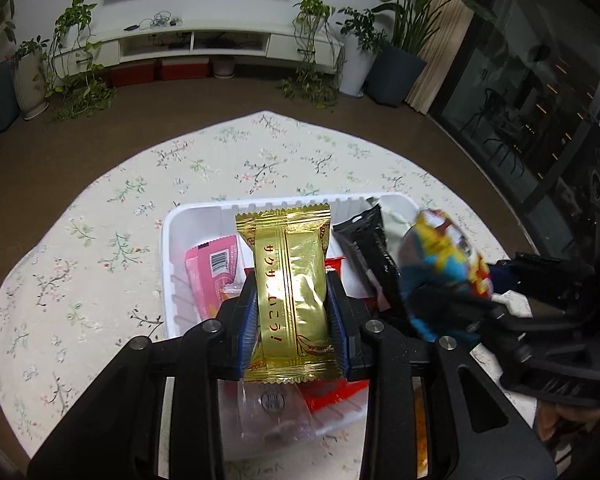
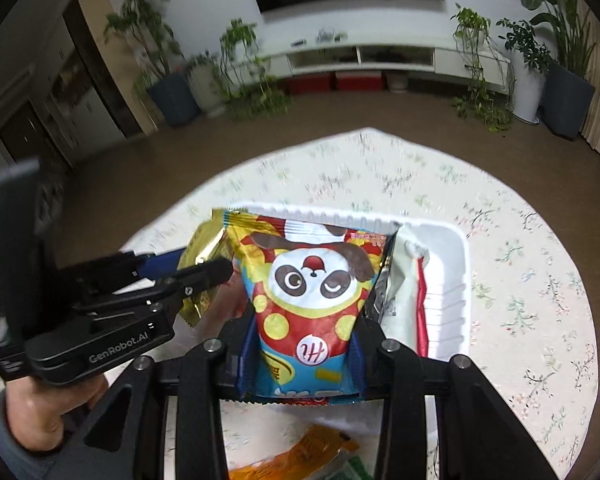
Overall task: Organize snacks
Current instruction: 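Carry the gold packet and panda-print bag over the white tray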
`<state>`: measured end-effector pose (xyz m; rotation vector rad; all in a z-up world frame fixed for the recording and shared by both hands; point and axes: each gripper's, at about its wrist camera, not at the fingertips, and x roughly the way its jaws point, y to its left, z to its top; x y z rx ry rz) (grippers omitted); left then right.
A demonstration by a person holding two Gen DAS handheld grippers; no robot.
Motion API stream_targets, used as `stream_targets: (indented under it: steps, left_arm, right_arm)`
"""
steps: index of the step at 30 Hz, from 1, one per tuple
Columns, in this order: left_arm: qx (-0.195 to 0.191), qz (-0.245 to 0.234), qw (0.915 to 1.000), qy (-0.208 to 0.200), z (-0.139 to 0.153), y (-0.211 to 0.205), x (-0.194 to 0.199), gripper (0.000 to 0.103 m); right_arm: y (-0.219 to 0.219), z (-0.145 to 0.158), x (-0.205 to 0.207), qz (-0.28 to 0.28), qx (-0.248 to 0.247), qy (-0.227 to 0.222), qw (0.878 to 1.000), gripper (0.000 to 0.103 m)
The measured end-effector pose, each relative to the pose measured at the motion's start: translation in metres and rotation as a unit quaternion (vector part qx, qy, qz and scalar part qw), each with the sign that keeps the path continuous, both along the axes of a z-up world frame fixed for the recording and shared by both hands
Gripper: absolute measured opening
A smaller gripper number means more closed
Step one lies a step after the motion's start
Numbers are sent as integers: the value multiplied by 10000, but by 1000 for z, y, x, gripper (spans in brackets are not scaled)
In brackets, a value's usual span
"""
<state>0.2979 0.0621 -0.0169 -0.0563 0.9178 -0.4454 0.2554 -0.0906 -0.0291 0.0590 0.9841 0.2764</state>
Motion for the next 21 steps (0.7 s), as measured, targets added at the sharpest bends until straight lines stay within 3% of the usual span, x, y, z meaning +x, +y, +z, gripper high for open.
stream_targets:
  steps: [6, 13, 21]
  left_arm:
    - [119, -17, 9998, 169, -31, -4, 17, 29]
    - [242, 11, 9995, 211, -46, -10, 24, 29]
    - [203, 22, 9996, 201, -53, -13, 30, 30]
  right_arm:
    - [3, -27, 14, -99, -296, 230, 9992, 40]
    - [13, -42, 23, -4, -593, 272, 9979, 40]
    - [8, -52, 27, -104, -417, 416, 9982, 40]
